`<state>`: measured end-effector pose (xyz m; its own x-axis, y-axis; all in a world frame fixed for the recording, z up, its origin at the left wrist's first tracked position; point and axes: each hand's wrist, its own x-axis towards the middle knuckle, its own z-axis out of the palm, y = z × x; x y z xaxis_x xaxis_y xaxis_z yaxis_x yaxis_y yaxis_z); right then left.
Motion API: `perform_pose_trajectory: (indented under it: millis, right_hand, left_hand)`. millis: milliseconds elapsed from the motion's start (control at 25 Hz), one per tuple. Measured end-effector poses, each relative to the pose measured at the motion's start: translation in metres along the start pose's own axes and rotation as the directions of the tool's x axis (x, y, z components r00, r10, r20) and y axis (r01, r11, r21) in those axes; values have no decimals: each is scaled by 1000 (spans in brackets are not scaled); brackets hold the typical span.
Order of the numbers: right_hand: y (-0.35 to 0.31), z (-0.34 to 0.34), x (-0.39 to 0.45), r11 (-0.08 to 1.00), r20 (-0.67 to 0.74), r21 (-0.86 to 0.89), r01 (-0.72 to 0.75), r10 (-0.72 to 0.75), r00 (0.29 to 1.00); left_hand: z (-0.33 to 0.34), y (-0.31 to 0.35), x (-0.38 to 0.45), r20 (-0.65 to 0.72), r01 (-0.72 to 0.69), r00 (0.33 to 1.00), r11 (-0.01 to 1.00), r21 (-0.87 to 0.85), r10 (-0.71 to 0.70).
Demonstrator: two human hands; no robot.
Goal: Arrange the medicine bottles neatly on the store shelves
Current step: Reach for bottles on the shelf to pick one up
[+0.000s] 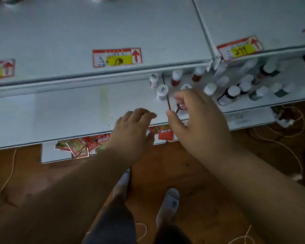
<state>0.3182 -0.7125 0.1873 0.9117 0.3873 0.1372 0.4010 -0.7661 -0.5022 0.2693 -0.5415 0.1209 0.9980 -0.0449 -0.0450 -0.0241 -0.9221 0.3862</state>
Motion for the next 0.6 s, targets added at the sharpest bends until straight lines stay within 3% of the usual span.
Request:
perform_pose_trajectory:
  millis: [360,600]
  right_hand:
    - [133,182,15,957,-2,89,-277,278,961]
    - [175,287,114,964,-95,44,-262,265,959]
  left_hand:
    - [172,-72,78,78,98,991,987,129,-108]
    - [208,-135,129,52,64,996,972,228,-78]
